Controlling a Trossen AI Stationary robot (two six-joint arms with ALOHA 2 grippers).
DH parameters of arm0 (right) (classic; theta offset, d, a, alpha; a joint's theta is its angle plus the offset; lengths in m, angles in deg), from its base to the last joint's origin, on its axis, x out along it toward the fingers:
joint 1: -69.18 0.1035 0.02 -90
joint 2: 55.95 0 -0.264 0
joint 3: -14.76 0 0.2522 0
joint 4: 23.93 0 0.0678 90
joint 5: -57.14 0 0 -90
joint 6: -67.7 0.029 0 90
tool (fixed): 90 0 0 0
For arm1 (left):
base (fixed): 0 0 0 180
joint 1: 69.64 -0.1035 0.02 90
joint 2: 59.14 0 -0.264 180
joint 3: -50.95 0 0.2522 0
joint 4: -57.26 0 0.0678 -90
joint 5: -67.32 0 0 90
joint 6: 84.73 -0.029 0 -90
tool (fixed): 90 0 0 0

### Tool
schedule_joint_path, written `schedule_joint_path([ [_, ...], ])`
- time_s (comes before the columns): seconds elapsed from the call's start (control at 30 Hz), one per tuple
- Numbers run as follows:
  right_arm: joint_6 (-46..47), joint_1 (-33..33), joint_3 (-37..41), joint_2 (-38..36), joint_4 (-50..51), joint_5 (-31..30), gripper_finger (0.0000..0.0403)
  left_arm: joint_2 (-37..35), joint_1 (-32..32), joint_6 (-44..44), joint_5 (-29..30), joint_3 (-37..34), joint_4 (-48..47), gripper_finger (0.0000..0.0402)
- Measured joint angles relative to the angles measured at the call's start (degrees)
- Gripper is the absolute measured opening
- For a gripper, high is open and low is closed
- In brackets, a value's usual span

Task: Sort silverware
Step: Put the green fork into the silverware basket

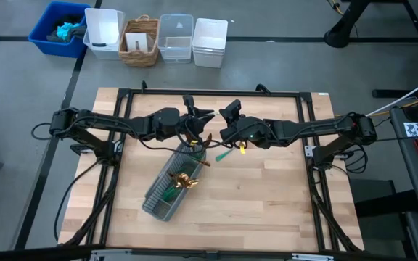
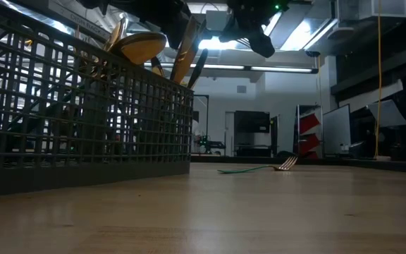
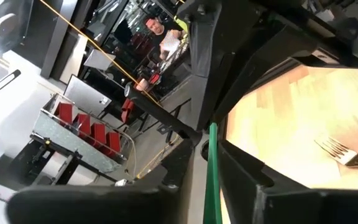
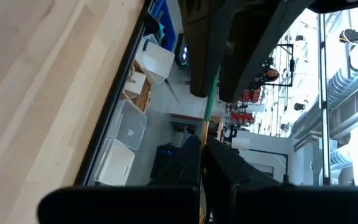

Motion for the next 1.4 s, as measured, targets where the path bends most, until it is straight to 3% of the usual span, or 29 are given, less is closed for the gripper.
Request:
schedule_joint_path([
  [0.23, -0.13, -0.01, 0.00, 0.00, -0.03, 0.02, 0.0012, 0.00, 0.02, -2.71, -0.35, 0.00, -0.13, 0.0010],
  [0.57, -0.22, 0.01, 0.00, 0.00, 0.02, 0.02, 0.0017, 0.00, 0.02, -2.42, -0.33, 0.00, -0.11, 0.0005],
  [0.87, 1.95, 0.07, -0.02, 0.00, -0.71, 0.07, 0.0073, -0.15, 0.02, 1.58, 0.11, 0.00, -0.08, 0.0002],
  [0.97, 4.74, 0.07, -0.02, 0.00, -2.85, -2.41, 0.0094, -0.78, 0.00, 2.96, 0.52, 0.00, -0.37, 0.0002],
  [1.13, 7.43, 0.09, -0.02, -0.22, -4.52, -9.95, 0.0105, -3.70, -0.02, 7.88, 1.77, 0.00, -6.38, 0.0001],
  [1.4, 11.96, 0.05, 0.01, -3.65, 1.08, -10.54, 0.0106, -13.32, -0.06, 21.26, 2.54, 0.01, -20.96, 0.0001],
])
